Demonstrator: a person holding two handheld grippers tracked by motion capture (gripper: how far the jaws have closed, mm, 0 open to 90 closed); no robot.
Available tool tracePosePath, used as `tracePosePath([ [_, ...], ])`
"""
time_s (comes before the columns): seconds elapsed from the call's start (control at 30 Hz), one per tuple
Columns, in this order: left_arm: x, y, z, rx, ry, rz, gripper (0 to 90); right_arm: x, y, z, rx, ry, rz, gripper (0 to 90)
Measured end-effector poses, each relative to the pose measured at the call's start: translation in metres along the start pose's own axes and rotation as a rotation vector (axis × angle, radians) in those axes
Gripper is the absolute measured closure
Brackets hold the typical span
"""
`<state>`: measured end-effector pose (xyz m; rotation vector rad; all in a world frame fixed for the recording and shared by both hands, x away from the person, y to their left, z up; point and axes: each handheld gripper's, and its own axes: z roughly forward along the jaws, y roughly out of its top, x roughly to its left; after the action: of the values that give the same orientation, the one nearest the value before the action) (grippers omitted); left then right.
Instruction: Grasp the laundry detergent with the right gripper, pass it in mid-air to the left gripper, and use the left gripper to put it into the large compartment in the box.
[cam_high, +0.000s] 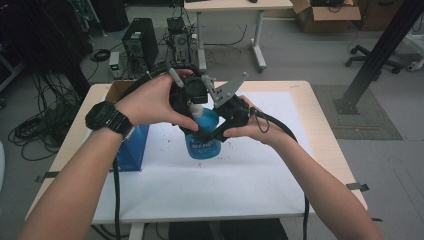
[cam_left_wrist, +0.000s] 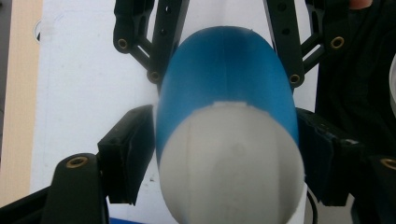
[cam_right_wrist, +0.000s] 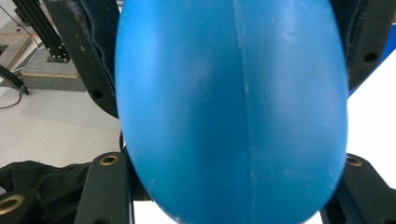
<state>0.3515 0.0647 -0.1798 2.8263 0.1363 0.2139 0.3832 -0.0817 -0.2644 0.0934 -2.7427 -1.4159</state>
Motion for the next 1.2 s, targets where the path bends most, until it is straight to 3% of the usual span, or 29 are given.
tracePosePath([
  [0.33, 0.0, 0.001, 0.001, 0.015, 0.017, 0.008, 37.1, -0.001, -0.001, 0.001, 0.01, -0.003, 0.02, 42.0],
  [0.77, 0.004, 0.0, -0.002, -0.006, -0.003, -0.021, 38.0, -0.004, -0.001, 0.001, 0.0, 0.017, 0.033, 41.1],
  [0.8, 0.004, 0.0, -0.002, -0.003, -0.006, -0.028, 38.0, -0.004, -0.001, 0.001, -0.002, 0.017, 0.034, 40.1],
  [0.83, 0.005, 0.0, -0.003, 0.005, -0.012, -0.027, 38.0, -0.005, -0.002, 0.001, 0.001, 0.006, 0.042, 28.9],
  [0.97, 0.006, -0.001, -0.008, 0.025, -0.017, -0.057, 38.1, -0.01, -0.008, 0.0, 0.014, -0.013, 0.088, 11.1],
  [1.07, 0.009, -0.004, -0.017, 0.037, 0.002, -0.11, 38.1, -0.011, -0.013, -0.002, 0.037, -0.049, 0.095, 4.6],
  [1.2, 0.015, -0.009, -0.036, 0.052, 0.059, -0.204, 38.1, -0.014, -0.024, -0.007, 0.083, -0.105, 0.095, 3.6],
])
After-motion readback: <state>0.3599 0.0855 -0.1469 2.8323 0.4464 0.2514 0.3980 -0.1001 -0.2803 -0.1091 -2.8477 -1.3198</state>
